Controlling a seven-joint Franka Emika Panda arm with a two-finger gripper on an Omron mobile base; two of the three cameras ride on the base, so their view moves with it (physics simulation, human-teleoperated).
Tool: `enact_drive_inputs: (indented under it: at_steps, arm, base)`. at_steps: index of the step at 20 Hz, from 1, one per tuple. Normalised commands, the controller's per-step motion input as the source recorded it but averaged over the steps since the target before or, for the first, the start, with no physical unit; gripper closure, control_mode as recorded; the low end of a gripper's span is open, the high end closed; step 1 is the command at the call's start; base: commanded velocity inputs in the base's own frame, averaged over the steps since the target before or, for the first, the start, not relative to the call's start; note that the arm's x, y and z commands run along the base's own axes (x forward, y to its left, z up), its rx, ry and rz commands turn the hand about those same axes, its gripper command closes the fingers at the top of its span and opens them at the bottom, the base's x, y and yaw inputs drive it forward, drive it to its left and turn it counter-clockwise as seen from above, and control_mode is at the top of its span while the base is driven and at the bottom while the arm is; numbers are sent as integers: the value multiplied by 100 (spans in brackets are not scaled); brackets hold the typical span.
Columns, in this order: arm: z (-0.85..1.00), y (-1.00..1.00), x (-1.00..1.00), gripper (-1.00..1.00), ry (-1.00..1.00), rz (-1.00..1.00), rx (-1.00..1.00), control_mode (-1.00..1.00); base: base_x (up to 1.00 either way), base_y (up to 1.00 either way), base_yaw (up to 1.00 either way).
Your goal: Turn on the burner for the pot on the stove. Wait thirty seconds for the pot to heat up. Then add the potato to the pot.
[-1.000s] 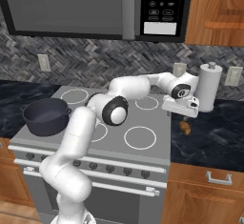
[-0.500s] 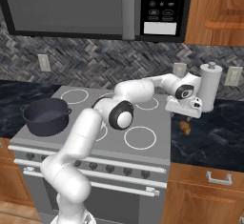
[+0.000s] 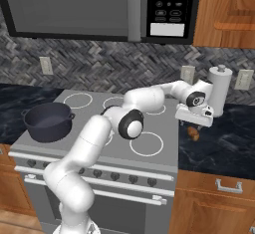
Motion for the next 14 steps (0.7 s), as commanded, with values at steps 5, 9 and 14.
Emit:
enact_drive_inputs:
  at_steps: [5,9,14]
  arm:
    - [-19,-7,3,-100,0,0,0,-100]
    - [-5,0,0,-100,0,0,0,-100]
    - [-27,0,0,-100,1,0,0,-100]
  base:
    - [0,0,0]
    - [0,0,0]
    - [0,0,0]
